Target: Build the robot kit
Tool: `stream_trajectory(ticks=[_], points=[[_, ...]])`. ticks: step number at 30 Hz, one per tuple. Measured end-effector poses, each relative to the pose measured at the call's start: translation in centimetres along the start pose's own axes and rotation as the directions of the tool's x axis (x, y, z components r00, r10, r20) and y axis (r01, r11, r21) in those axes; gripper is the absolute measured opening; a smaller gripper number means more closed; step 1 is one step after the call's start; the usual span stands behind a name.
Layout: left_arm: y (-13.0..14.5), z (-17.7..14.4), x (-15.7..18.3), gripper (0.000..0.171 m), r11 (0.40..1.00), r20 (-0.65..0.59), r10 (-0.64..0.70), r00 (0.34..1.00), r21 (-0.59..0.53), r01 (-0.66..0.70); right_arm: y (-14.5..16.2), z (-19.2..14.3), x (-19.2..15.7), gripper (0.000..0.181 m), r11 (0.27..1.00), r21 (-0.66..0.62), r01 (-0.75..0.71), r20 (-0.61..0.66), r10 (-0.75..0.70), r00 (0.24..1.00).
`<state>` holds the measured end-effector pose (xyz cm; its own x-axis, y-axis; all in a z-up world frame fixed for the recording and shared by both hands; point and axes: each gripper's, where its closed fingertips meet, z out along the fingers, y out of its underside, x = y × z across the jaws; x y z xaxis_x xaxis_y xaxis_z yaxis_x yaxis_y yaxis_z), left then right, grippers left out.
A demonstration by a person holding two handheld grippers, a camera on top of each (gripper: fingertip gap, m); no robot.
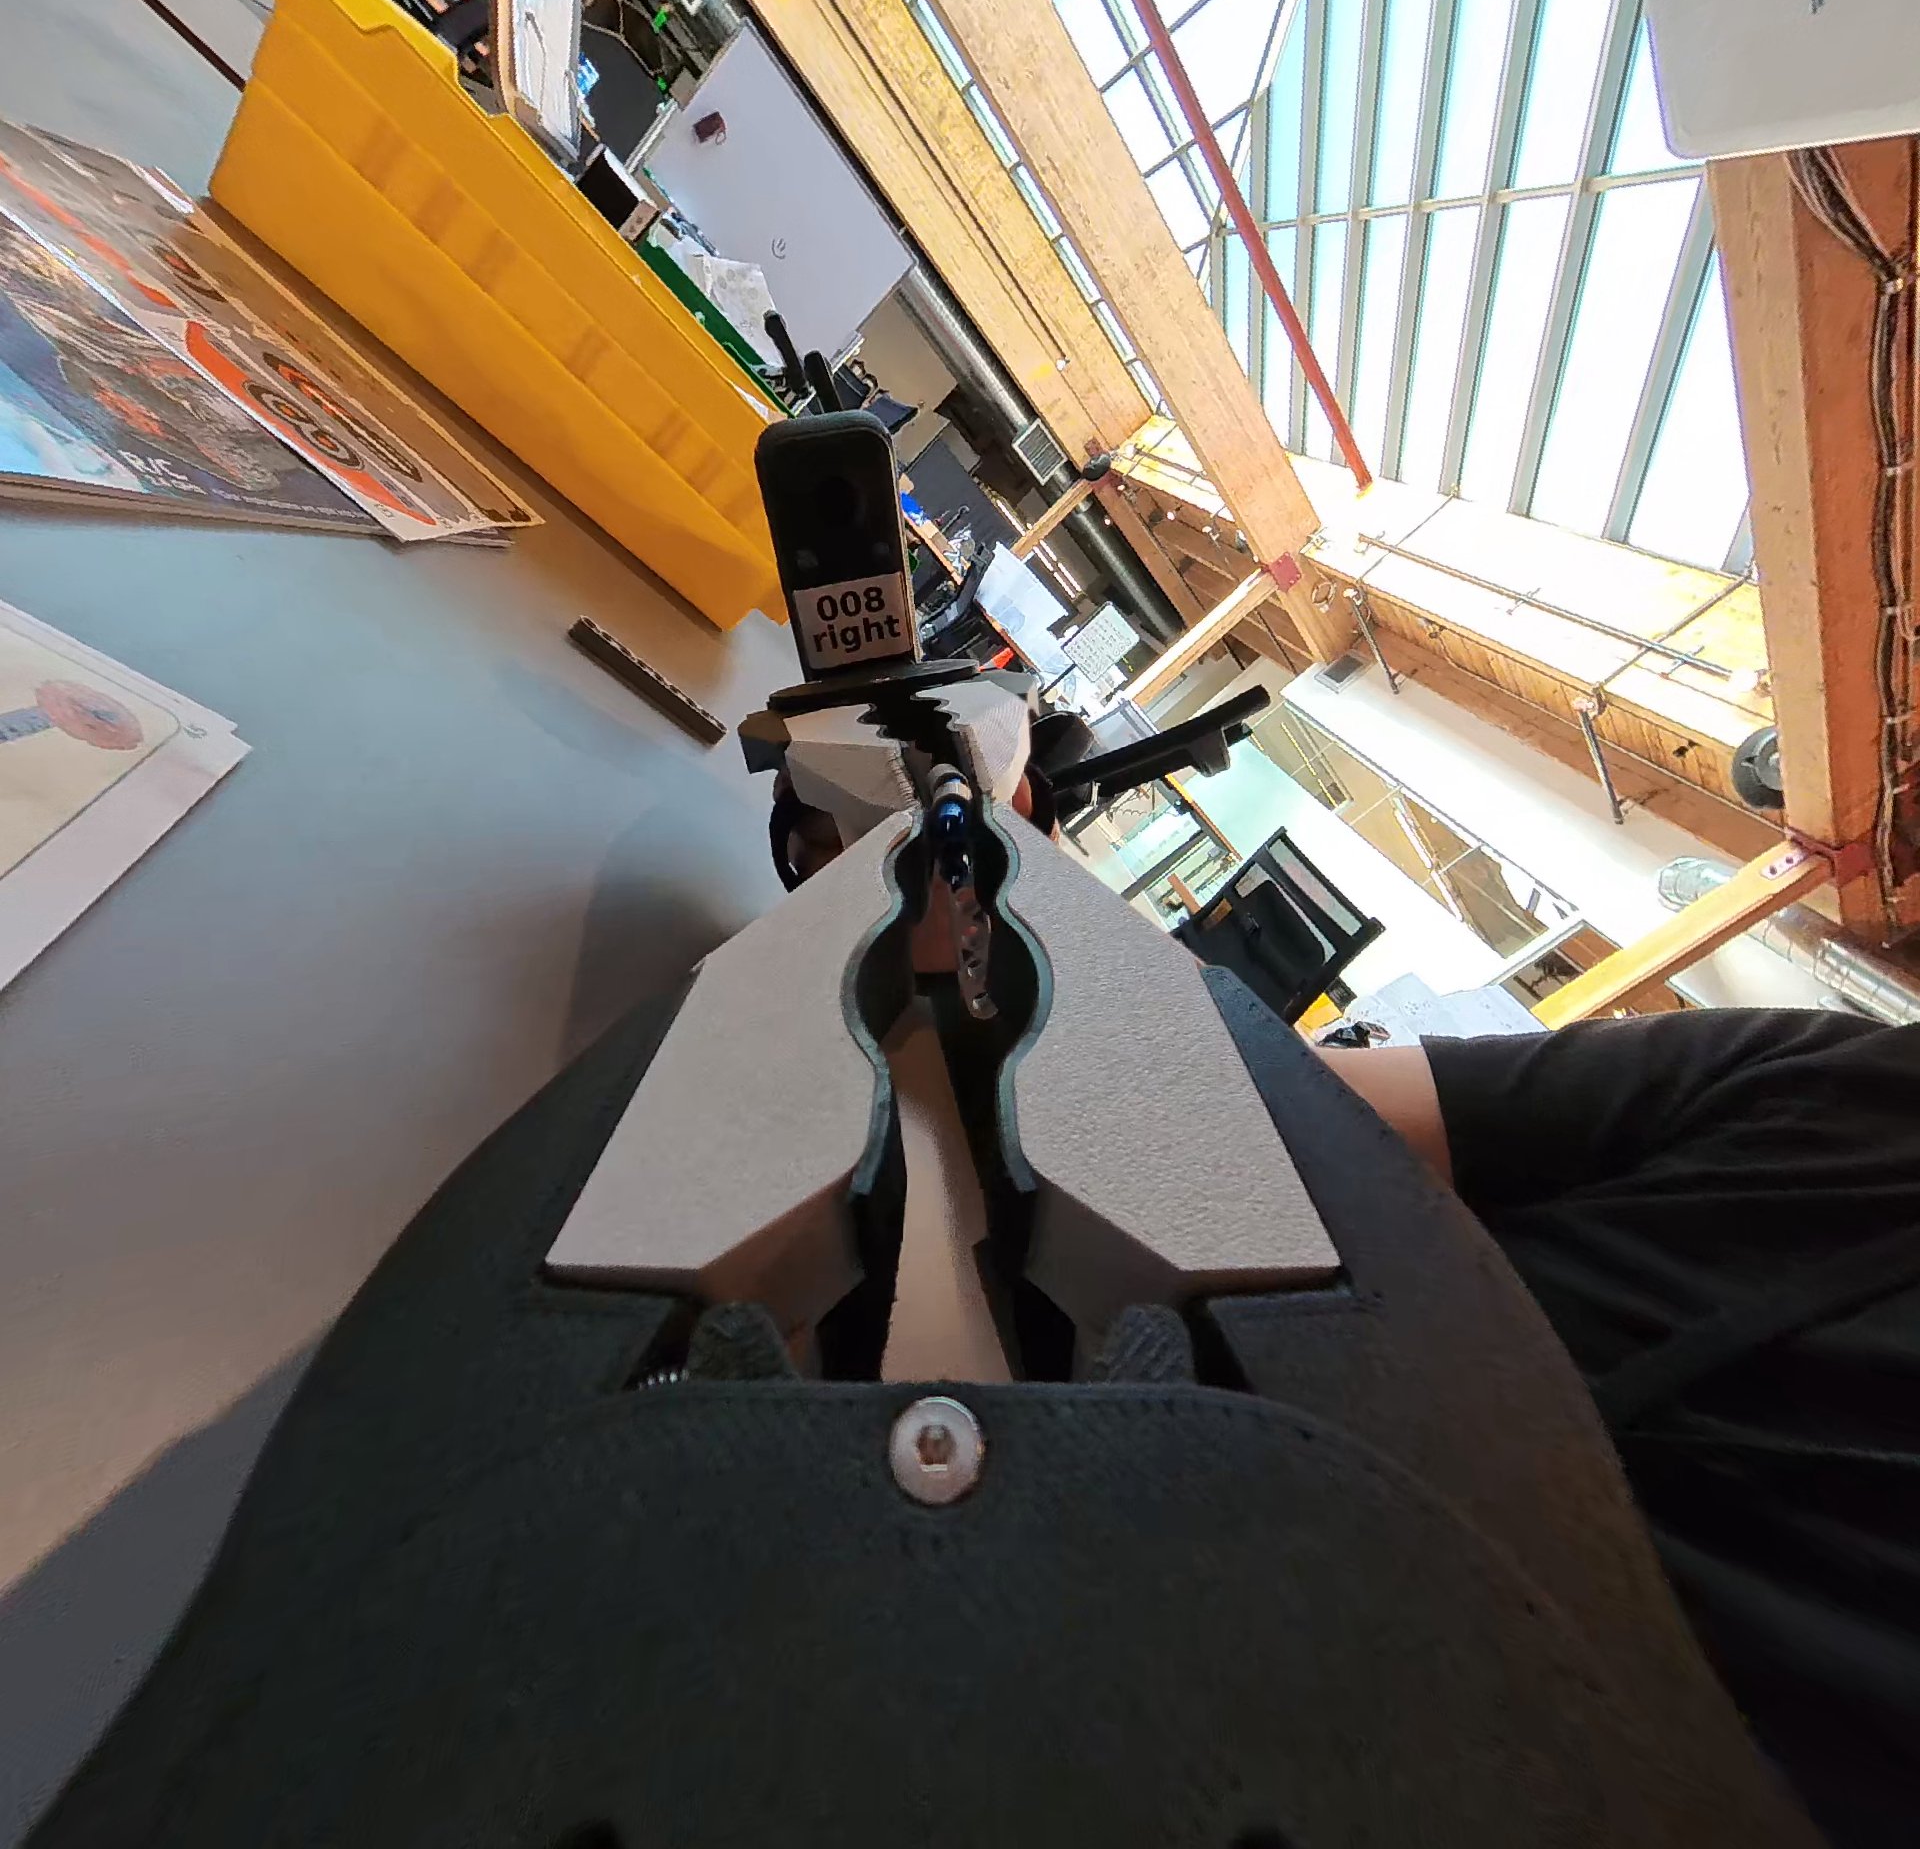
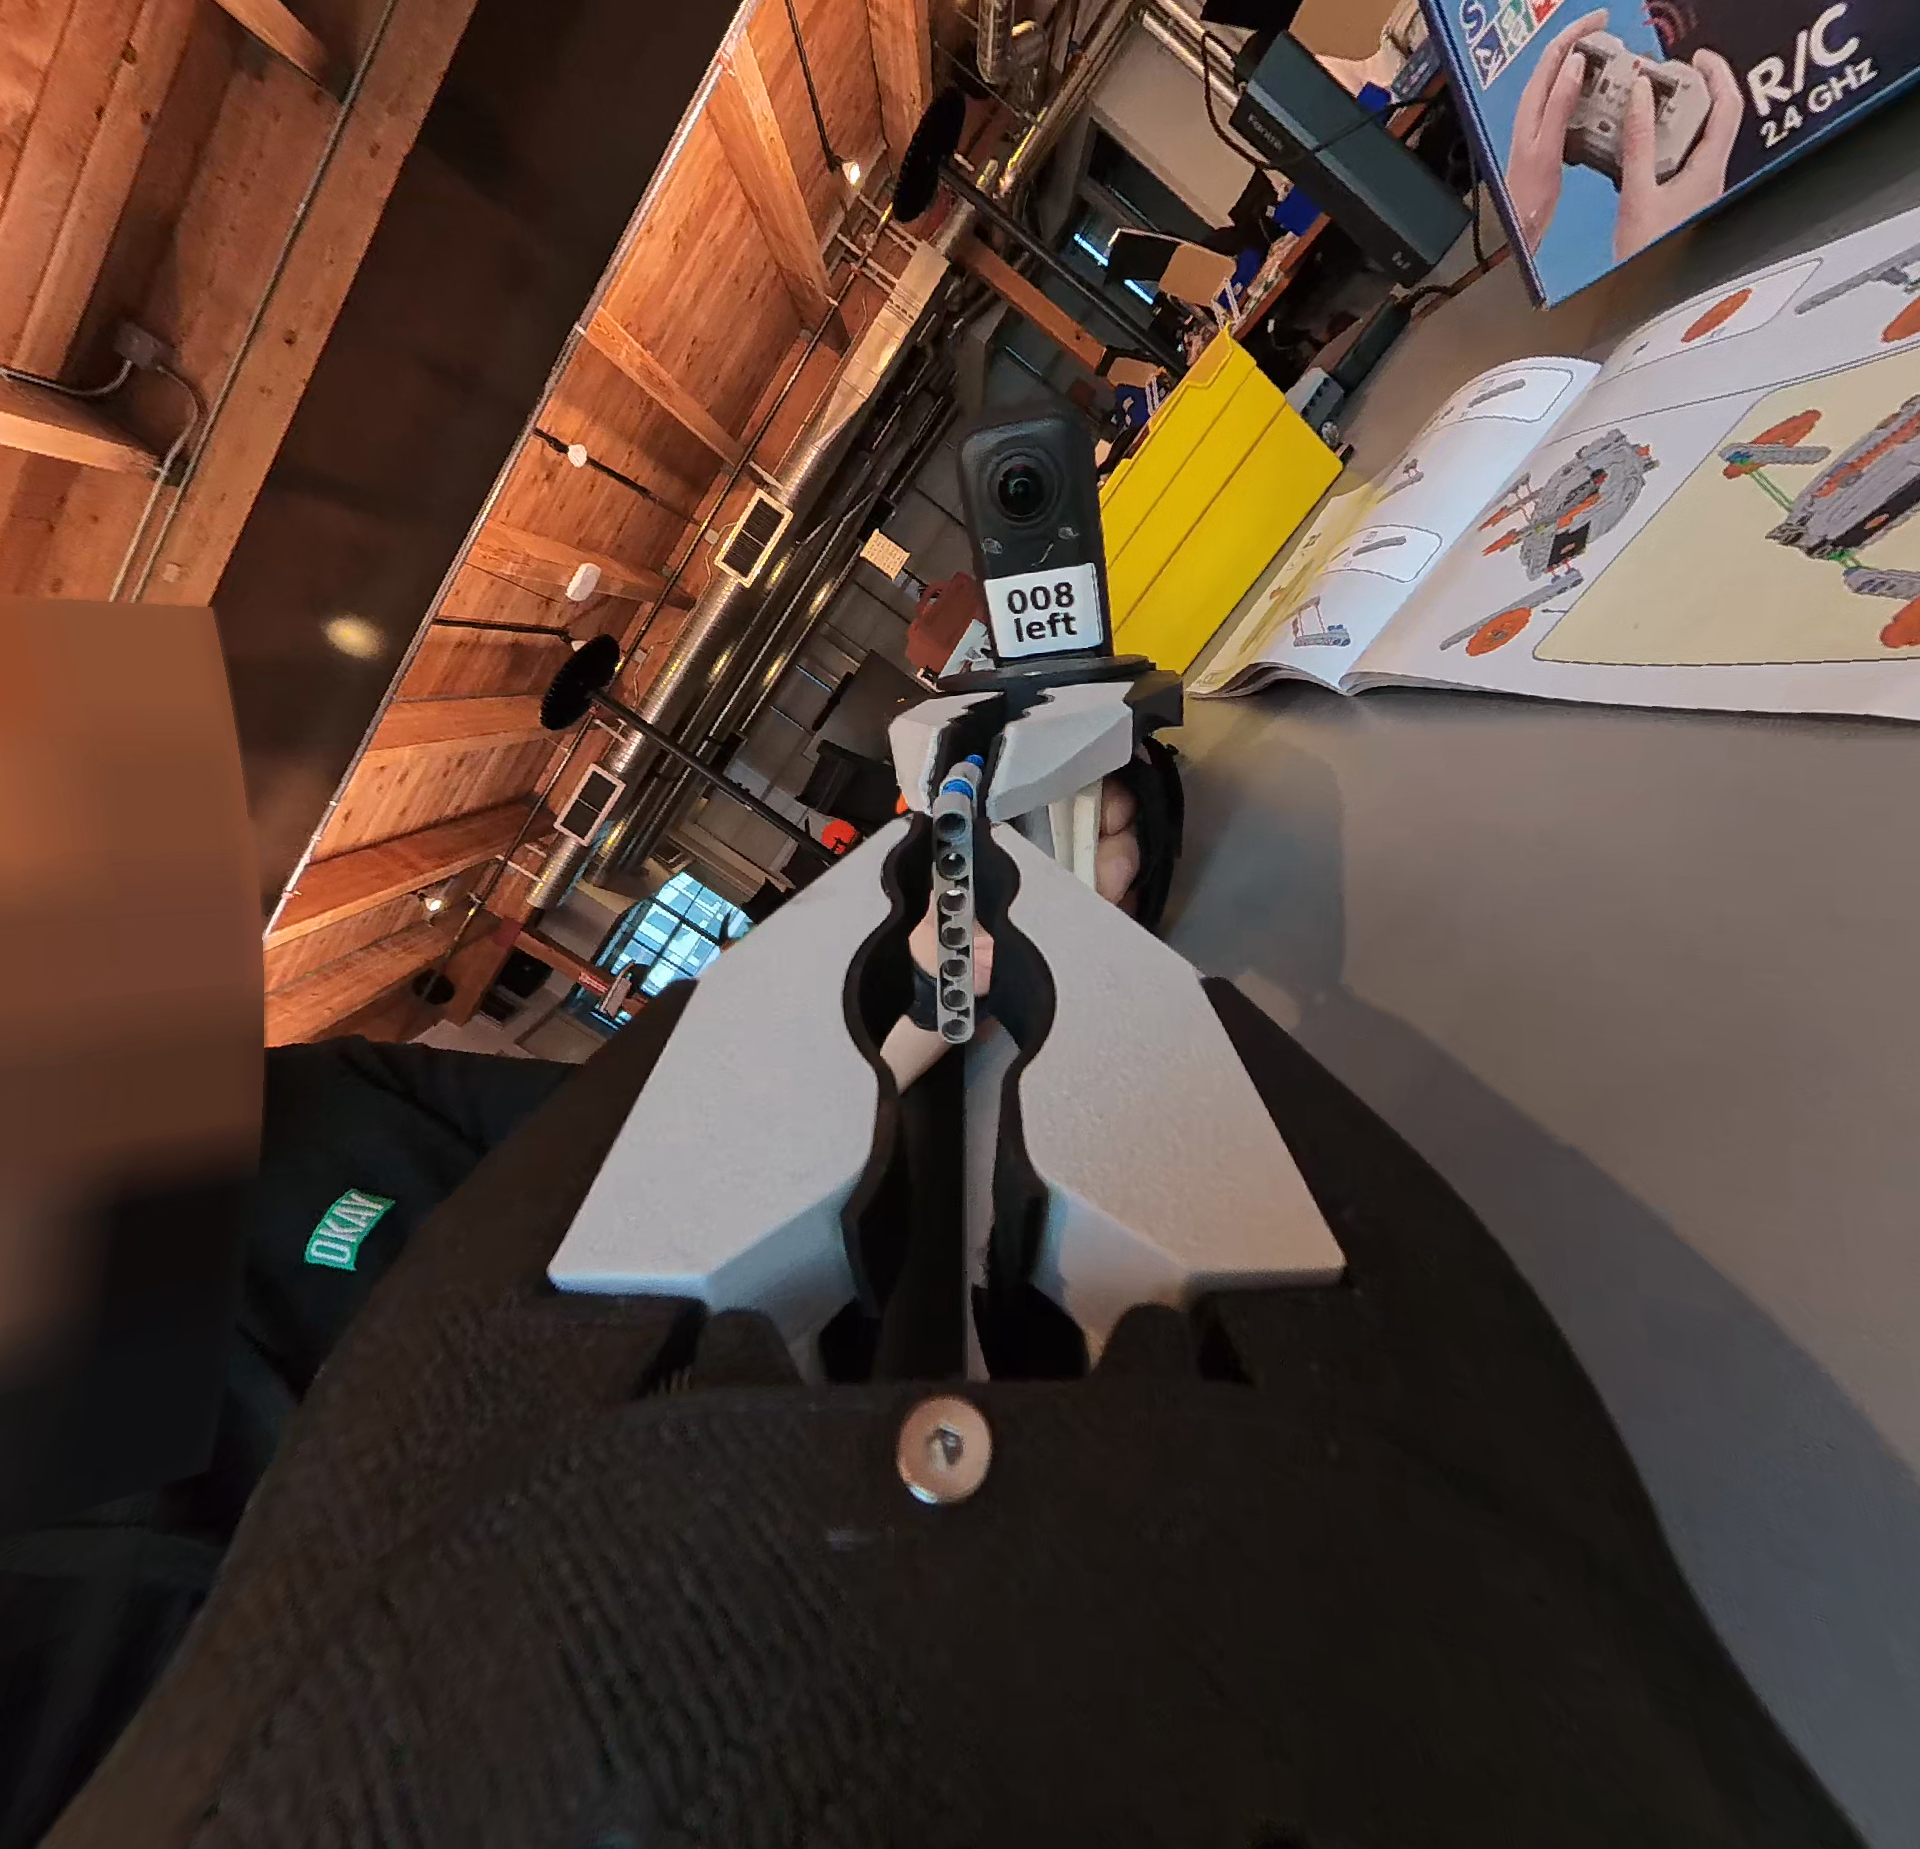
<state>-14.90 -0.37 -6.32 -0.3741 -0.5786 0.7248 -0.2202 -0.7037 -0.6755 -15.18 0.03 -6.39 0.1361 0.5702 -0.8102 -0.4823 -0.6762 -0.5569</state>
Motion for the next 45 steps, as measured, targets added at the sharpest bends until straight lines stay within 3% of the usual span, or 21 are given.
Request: stream_trajectory(ticks=[18,33,45], points=[[0.8,0.2,1.0,0.006,0.997,-0.077,-0.062,0.995,-0.046,0.058,0.8,-0.2,-1.1,0.004,0.997,-0.058,-0.042,0.085,0.047,0.995],[2.1,-0.2,0.3,0.005,0.992,-0.044,-0.084,0.995,-0.095,0.08,2.2,-0.1,-0.1,0.005,0.991,-0.134,-0.021,0.011,0.023,1.0],[2.7,-0.3,-1.1,0.005,0.992,0.07,-0.031,0.997,-0.122,0.039,2.6,-0.3,1.5,0.005,0.988,-0.152,0.031,-0.121,-0.05,0.991]])
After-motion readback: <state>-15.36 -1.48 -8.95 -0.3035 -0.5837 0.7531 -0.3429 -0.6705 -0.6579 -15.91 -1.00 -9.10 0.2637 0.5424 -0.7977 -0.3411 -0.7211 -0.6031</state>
